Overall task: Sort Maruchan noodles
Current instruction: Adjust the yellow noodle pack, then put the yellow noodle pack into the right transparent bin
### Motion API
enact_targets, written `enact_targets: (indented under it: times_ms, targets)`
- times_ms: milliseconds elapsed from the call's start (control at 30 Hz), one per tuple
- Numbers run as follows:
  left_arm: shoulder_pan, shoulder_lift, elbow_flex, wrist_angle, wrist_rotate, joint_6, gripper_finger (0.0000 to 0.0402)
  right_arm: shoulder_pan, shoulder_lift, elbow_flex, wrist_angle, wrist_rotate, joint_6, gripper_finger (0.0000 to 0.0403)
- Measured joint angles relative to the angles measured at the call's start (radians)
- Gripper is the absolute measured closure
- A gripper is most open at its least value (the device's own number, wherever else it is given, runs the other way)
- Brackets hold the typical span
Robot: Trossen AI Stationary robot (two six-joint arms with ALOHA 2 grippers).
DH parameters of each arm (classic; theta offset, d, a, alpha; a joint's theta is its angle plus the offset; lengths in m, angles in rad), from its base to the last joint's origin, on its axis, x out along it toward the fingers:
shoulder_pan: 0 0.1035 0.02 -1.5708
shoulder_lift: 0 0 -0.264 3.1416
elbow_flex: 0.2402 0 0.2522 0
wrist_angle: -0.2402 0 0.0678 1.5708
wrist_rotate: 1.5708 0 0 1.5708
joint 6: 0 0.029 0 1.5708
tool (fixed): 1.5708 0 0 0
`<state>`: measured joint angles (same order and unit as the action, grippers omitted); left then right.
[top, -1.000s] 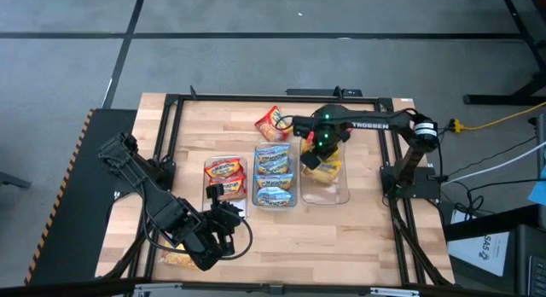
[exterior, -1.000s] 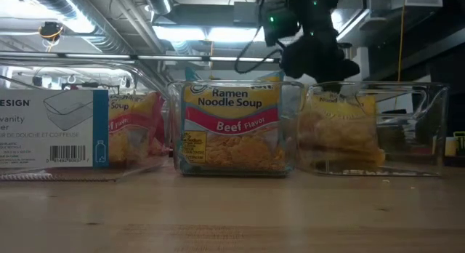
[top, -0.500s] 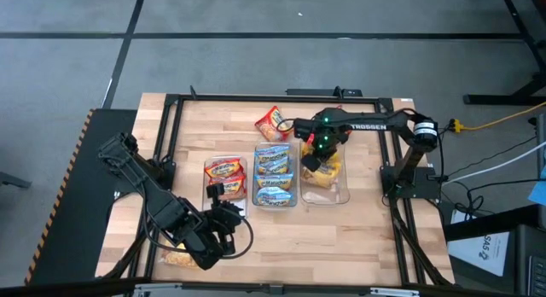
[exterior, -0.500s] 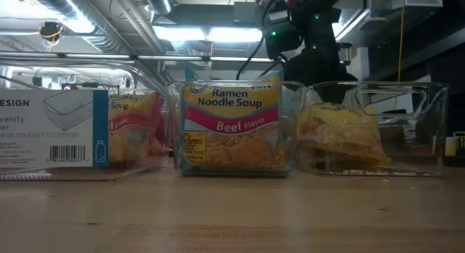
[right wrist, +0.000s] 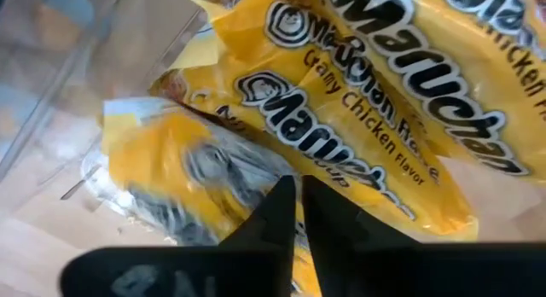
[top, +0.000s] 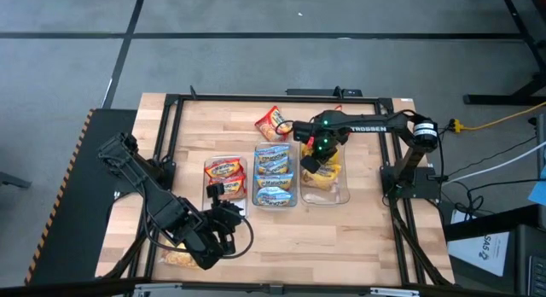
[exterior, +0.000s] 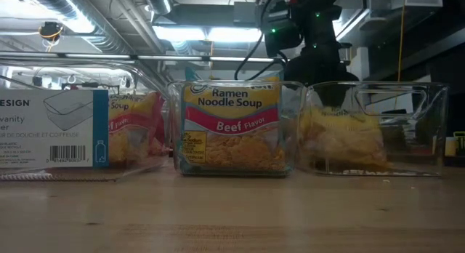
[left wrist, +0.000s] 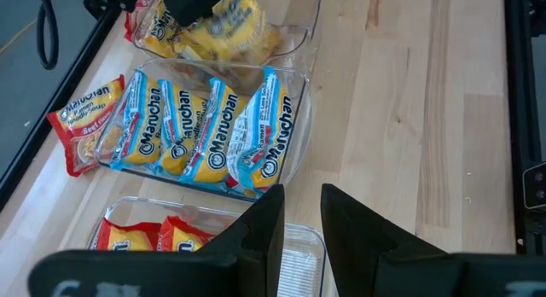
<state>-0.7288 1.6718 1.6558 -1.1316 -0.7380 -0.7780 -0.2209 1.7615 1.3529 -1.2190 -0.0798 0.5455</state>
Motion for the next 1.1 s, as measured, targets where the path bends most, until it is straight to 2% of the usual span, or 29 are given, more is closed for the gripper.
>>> enact_targets:
  times_ms: [267, 400, 600, 767, 833, 900, 933, 1033, 1100]
  targets:
    - [0.000, 0.000, 0.000, 0.000, 0.000, 0.000, 0.0328, -0.002, 0.000, 0.000, 0.011, -0.004, 0.010, 0.0316]
    - [0.000, 0.000, 0.000, 0.000, 0.000, 0.001, 0.0328, -0.002, 0.000, 0.025, -0.015, -0.022, 0.057, 0.0305]
    - [0.000, 0.000, 0.000, -0.011, 0.000, 0.001, 0.0328, 0.026, -0.004, 0.164, -0.102, -0.205, 0.111, 0.0310]
    - [0.000, 0.000, 0.000, -0.075, 0.040, 0.001, 0.0328, 0.158, -0.006, 0.299, -0.165, -0.375, 0.078, 0.0315]
    - [0.000, 0.000, 0.000, -0.101, 0.075, 0.001, 0.0328, 0.237, -0.006, 0.357, -0.220, -0.397, 0.046, 0.0315]
    - [0.000, 0.000, 0.000, -0.128, 0.105, -0.003, 0.0328, 0.339, -0.006, 0.404, -0.275, -0.361, -0.018, 0.0315]
    - [0.000, 0.000, 0.000, -0.142, 0.126, -0.012, 0.0328, 0.394, -0.007, 0.418, -0.297, -0.307, -0.046, 0.0315]
    - [0.000, 0.000, 0.000, -0.244, 0.247, -0.064, 0.0328, 0.552, -0.008, 0.426, -0.317, -0.058, -0.025, 0.0315]
    - [-0.013, -0.001, -0.008, -0.363, 0.310, -0.193, 0.0328, 0.638, -0.008, 0.403, -0.291, 0.095, 0.062, 0.0315]
